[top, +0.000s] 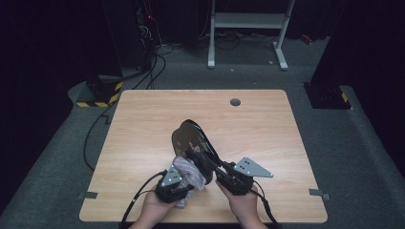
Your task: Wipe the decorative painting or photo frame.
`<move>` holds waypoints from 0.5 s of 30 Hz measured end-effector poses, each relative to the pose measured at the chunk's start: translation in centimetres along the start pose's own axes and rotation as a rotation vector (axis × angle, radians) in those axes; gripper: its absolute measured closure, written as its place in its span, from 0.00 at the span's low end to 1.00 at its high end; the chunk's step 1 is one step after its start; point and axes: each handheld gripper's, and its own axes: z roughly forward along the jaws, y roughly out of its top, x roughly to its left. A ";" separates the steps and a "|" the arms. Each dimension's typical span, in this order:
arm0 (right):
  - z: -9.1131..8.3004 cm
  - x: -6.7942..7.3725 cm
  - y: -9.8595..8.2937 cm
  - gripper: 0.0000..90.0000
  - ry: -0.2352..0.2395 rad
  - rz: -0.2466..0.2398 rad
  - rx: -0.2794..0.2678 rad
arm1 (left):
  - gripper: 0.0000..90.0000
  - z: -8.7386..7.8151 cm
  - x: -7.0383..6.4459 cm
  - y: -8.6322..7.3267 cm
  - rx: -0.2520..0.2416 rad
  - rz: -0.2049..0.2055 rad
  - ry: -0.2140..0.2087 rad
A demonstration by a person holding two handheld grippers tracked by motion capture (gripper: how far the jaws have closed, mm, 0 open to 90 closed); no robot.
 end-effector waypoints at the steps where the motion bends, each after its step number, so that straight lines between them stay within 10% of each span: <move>1: 0.0 0.0 0.0 0.87 0.001 0.001 -0.001 | 0.74 0.1 -0.3 0.1 -0.007 -0.007 -0.016; 10: -0.1 -0.4 0.0 0.86 0.017 0.030 0.001 | 0.74 0.2 0.7 -0.2 0.012 -0.024 0.024; 15: 0.0 -0.4 0.0 0.86 0.007 0.030 0.002 | 0.74 0.1 3.5 -0.4 0.011 -0.122 0.092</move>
